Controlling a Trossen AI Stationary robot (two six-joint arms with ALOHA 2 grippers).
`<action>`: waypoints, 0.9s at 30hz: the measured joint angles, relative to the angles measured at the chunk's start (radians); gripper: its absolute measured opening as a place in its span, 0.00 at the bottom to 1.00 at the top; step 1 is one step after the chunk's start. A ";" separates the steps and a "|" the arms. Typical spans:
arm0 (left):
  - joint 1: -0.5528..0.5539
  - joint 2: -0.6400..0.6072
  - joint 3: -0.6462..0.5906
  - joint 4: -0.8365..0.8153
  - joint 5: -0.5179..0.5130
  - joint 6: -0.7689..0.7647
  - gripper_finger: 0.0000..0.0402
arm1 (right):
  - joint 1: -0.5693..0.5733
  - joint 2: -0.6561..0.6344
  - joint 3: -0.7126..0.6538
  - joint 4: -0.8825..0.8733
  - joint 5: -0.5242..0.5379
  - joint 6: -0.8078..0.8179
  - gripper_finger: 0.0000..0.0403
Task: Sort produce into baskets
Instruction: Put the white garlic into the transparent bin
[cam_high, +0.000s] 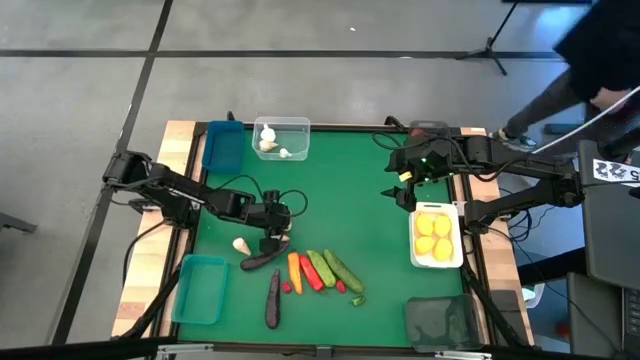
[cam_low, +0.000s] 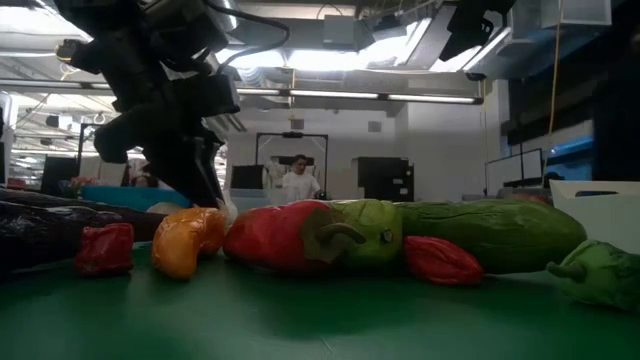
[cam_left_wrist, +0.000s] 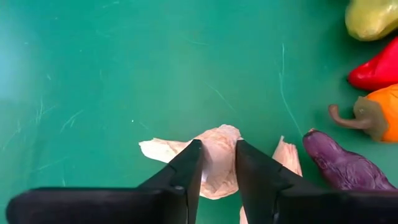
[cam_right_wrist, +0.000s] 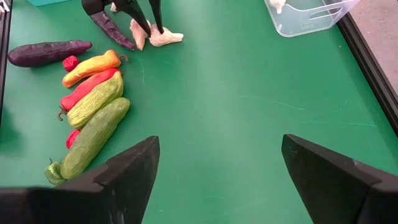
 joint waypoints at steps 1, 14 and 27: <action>0.000 0.000 0.001 0.000 -0.009 -0.008 0.21 | 0.000 0.000 0.000 0.000 0.000 0.000 0.83; 0.000 -0.043 0.098 -0.001 -0.103 -0.050 0.20 | 0.000 0.000 0.000 -0.001 0.000 0.000 0.83; 0.088 -0.219 0.170 0.037 -0.460 0.084 0.20 | 0.000 0.000 -0.001 -0.002 0.000 0.000 0.83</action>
